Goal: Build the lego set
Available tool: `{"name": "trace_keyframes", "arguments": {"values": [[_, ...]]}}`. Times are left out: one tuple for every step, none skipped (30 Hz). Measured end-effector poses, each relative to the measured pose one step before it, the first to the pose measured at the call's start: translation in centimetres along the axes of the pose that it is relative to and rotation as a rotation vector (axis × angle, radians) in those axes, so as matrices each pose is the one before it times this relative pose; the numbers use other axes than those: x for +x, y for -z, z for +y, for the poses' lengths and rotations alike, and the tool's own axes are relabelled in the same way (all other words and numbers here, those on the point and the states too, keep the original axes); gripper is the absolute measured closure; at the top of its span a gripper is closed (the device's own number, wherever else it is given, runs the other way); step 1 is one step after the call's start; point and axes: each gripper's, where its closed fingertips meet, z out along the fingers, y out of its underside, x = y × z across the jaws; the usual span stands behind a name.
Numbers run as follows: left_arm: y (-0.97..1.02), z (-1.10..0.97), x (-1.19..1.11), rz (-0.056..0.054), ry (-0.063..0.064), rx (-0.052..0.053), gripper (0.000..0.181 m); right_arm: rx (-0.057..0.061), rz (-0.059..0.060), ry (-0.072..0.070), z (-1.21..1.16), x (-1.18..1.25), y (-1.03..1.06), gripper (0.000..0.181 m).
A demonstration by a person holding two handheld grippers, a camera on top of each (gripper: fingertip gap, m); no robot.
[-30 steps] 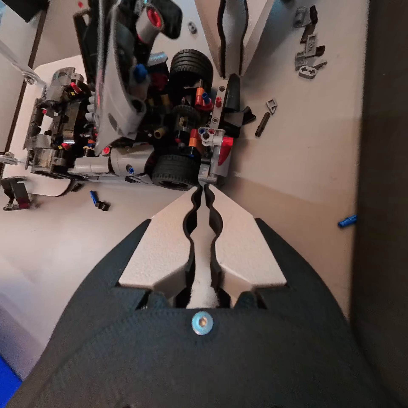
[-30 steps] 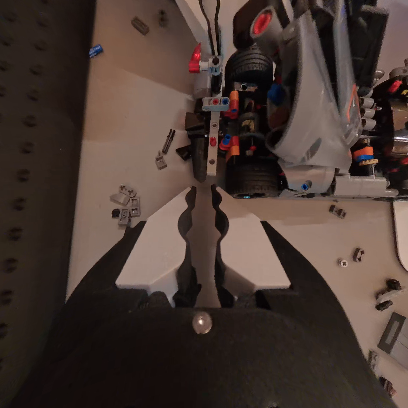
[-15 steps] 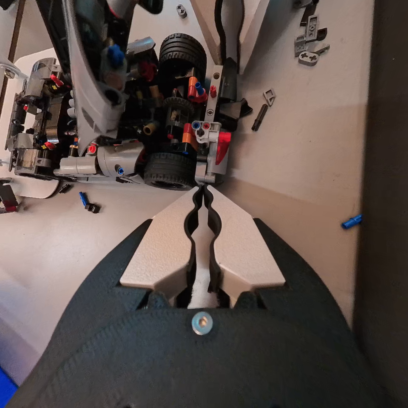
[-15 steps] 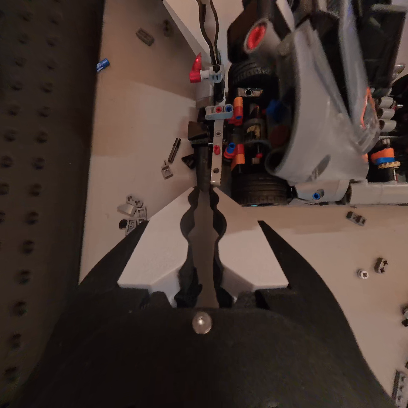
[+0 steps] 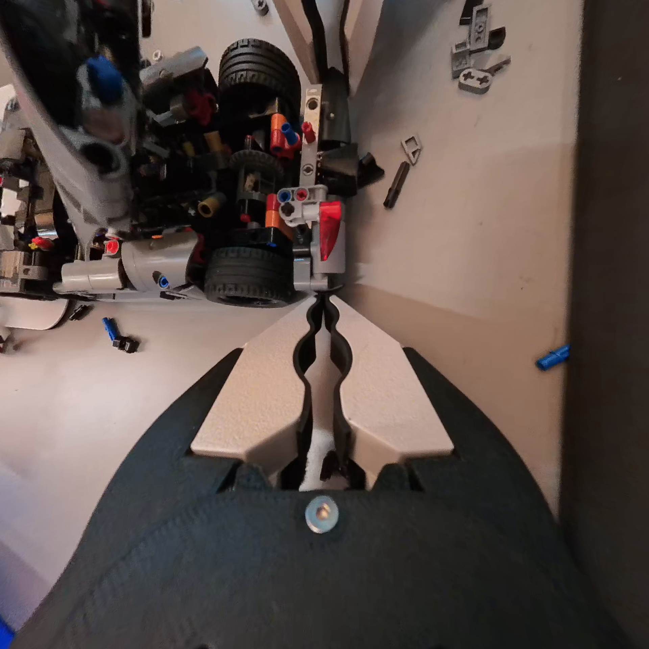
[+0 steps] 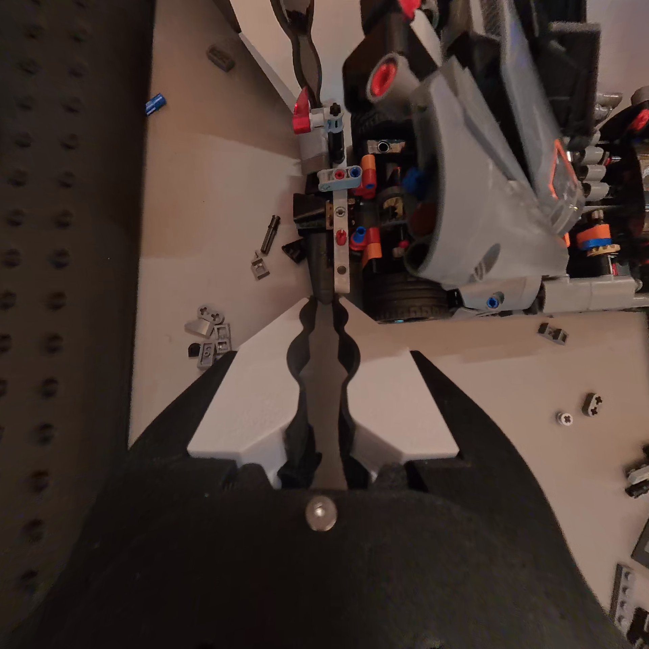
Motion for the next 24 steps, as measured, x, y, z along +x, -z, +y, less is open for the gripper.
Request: {"name": "trace_keyframes", "arguments": {"values": [[0.003, 0.004, 0.031, 0.0039, 0.0039, 0.0022, 0.181, 0.0004, -0.0026, -0.0008, 0.003, -0.045, 0.018, 0.174], [0.027, 0.035, 0.025, 0.0038, 0.003, 0.0017, 0.181, 0.002, -0.0064, -0.0056, 0.0, -0.043, 0.003, 0.174], [0.059, 0.017, -0.013, 0.0006, 0.0007, 0.0012, 0.181, 0.0015, -0.0047, -0.005, 0.02, -0.027, 0.019, 0.174], [0.053, -0.02, -0.024, -0.0014, -0.0002, 0.0011, 0.181, 0.0011, 0.001, -0.0001, 0.014, 0.037, 0.041, 0.174], [0.045, -0.018, 0.016, 0.0007, -0.0011, 0.0003, 0.181, 0.0068, -0.0024, -0.0017, -0.087, -0.051, 0.051, 0.172], [-0.002, -0.011, 0.126, 0.0068, -0.0015, 0.0006, 0.18, 0.0076, -0.0121, -0.0081, -0.121, -0.186, -0.013, 0.171], [-0.013, -0.002, 0.124, 0.0077, 0.0017, 0.0, 0.178, -0.0018, -0.0075, -0.0041, -0.003, -0.123, -0.077, 0.17], [0.029, 0.02, 0.028, 0.0023, -0.0002, 0.0005, 0.178, -0.0073, 0.0049, 0.0055, 0.107, 0.043, -0.047, 0.17], [0.037, -0.032, 0.086, 0.0066, 0.001, 0.0035, 0.177, 0.0023, 0.0009, 0.0044, -0.048, -0.01, 0.052, 0.171], [0.022, 0.04, 0.011, 0.0026, 0.0034, -0.001, 0.176, 0.0104, -0.0077, -0.0039, -0.193, -0.098, 0.084, 0.171], [0.038, 0.012, 0.026, 0.0037, 0.0017, 0.0008, 0.175, 0.0025, 0.0007, -0.0033, -0.037, 0.044, 0.045, 0.171], [0.02, -0.053, 0.062, 0.0054, 0.0025, 0.005, 0.174, -0.0027, 0.0111, 0.0055, 0.067, 0.166, 0.073, 0.171], [-0.006, 0.025, -0.013, -0.0005, 0.0012, -0.002, 0.174, 0.0087, 0.0101, 0.01, -0.133, 0.106, 0.175, 0.172], [-0.016, 0.016, -0.02, -0.0008, -0.0008, -0.0003, 0.174, 0.0139, 0.0051, 0.011, -0.29, -0.008, 0.219, 0.172], [-0.002, 0.0, 0.011, 0.0011, 0.001, 0.0005, 0.175, 0.0038, 0.0093, 0.0171, -0.134, 0.011, 0.112, 0.172], [-0.011, -0.025, 0.03, 0.002, 0.0006, 0.0024, 0.175, -0.0019, 0.015, 0.0219, 0.006, 0.092, 0.017, 0.172], [-0.008, 0.009, -0.017, -0.0008, 0.0005, 0.0004, 0.175, -0.0022, 0.0102, 0.0173, -0.005, 0.027, -0.048, 0.172], [0.008, 0.039, -0.069, -0.0027, 0.0011, -0.0023, 0.175, -0.0024, 0.0056, 0.013, -0.002, -0.016, -0.05, 0.173], [0.014, 0.033, -0.05, -0.0019, 0.0004, -0.0006, 0.175, -0.0008, 0.0026, 0.0124, 0.022, -0.023, 0.016, 0.173], [0.006, -0.018, 0.018, 0.0011, -0.0003, 0.0015, 0.175, 0.0006, -0.0048, 0.0072, 0.031, -0.078, 0.085, 0.173], [-0.007, 0.001, 0.015, 0.0002, 0.0, 0.0003, 0.175, -0.0032, -0.0079, 0.0002, 0.121, -0.057, 0.135, 0.173], [-0.008, -0.001, 0.013, 0.0003, -0.0003, 0.0005, 0.175, -0.007, -0.0003, 0.0, 0.195, 0.061, 0.218, 0.173], [0.01, 0.011, -0.003, -0.0005, -0.0005, -0.0002, 0.175, -0.0011, 0.0109, 0.0023, 0.124, 0.219, 0.295, 0.173], [0.03, 0.005, 0.01, 0.0009, -0.0004, -0.0001, 0.174, 0.0111, 0.009, -0.0014, -0.06, 0.202, 0.352, 0.174]]}}
